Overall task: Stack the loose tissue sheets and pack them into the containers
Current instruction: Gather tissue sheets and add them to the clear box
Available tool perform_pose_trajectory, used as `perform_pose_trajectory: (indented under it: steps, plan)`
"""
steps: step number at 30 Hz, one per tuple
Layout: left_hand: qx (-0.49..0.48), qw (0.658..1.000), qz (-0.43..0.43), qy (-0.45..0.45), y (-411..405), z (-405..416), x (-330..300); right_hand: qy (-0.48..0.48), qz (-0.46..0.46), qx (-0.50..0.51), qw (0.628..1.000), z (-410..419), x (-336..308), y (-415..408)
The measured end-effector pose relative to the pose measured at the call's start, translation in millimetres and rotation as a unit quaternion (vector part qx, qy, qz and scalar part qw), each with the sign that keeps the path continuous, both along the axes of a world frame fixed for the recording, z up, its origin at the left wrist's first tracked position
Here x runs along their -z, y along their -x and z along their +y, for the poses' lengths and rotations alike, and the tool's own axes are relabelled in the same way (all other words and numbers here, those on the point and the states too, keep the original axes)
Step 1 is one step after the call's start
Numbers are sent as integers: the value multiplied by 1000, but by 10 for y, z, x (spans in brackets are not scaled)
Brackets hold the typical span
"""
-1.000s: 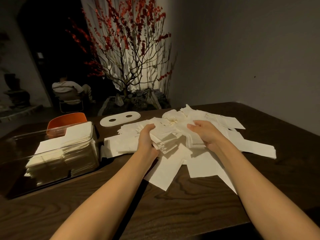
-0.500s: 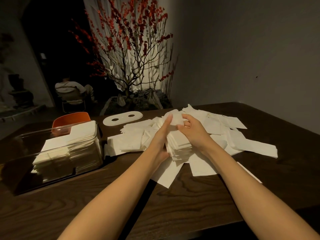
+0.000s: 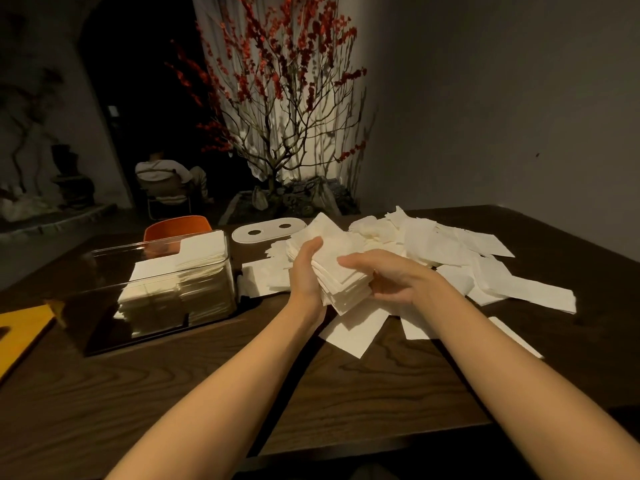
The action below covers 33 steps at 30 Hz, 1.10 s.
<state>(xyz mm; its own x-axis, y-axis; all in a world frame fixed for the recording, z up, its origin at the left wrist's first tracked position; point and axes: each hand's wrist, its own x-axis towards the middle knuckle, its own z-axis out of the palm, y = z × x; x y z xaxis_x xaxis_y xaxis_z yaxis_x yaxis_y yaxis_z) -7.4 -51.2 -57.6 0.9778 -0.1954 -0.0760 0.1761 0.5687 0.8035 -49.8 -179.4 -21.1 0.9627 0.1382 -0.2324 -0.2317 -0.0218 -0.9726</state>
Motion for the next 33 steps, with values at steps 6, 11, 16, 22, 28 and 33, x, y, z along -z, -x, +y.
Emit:
perform_pose_trajectory:
  steps: [6, 11, 16, 22, 28, 33]
  plan:
    - [-32, 999, -10, -31, 62, 361, 38, -68, 31, 97, 993, 404, 160, -119]
    - [-36, 997, -47, -47, 36, 662, 157, -178, 44, 121, 976, 783, 384, -202]
    - [-19, 971, -147, -189, 89, 825, 172, -155, -31, 189, 969, 698, 523, -228]
    - [-15, 902, -219, -373, 53, 976, 266, -9, -185, 152, 971, 577, 489, -124]
    - [42, 894, -226, -385, 122, 1067, 250, -76, -183, 141, 970, 625, 518, -76]
    - [27, 893, -241, -380, 224, 1017, 244, -56, -150, 164, 973, 655, 540, -97]
